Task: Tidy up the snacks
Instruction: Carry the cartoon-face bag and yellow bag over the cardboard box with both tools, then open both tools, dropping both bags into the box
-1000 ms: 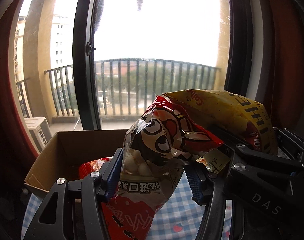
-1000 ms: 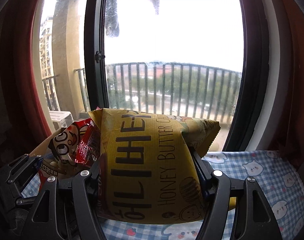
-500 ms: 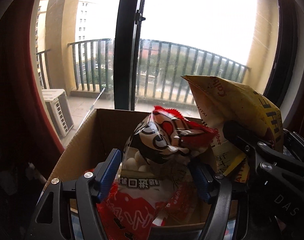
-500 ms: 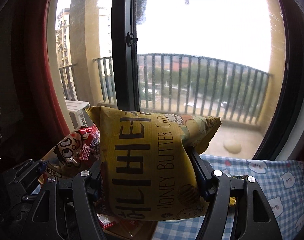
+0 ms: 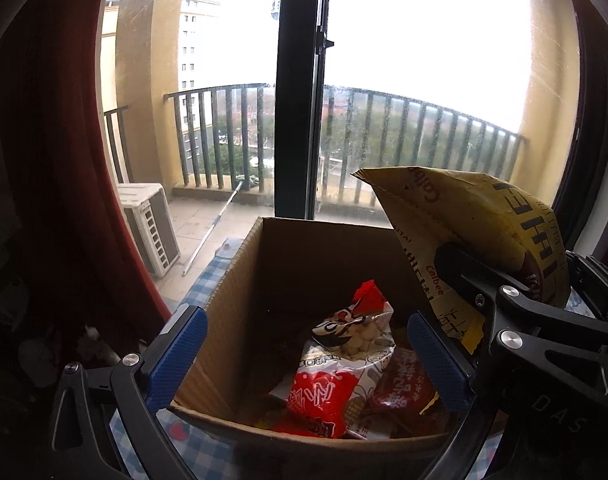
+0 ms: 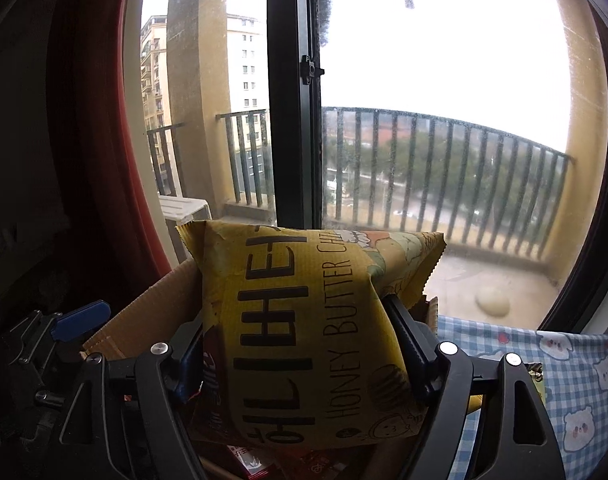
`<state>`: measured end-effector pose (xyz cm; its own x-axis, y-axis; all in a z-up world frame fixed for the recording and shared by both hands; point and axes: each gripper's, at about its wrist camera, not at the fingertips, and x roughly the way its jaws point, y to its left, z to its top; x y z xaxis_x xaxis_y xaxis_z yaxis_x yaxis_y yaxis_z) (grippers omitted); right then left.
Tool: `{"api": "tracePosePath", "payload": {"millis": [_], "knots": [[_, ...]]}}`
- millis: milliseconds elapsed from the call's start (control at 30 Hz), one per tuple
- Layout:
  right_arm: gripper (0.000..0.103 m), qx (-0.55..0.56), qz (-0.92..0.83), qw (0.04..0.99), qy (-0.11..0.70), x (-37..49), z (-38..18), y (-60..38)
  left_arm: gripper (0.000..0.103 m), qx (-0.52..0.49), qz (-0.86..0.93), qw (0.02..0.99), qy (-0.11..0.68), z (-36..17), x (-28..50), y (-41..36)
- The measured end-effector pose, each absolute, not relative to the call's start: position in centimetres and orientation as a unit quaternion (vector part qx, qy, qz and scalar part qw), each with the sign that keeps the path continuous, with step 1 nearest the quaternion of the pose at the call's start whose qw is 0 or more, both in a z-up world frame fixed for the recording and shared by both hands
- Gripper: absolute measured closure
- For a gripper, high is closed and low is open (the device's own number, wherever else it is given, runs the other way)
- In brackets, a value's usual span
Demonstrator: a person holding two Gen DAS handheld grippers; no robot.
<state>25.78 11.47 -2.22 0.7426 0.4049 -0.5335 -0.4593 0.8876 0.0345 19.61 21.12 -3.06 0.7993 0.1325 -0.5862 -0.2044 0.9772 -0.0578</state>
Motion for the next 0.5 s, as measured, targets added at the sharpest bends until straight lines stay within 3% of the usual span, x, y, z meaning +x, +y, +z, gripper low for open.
{"api": "tracePosePath", "payload": {"millis": [133, 500], "knots": [[0.0, -0.047, 0.233, 0.934, 0.267, 25.4, -2.1, 11.5, 0.001, -0.051, 0.1, 0.948, 0.296, -2.6, 18.8, 20.9], [0.0, -0.051, 0.236, 0.935, 0.261, 23.0, -1.2, 10.1, 0.0, -0.046, 0.105, 0.951, 0.286, -1.9, 16.8, 20.0]]}}
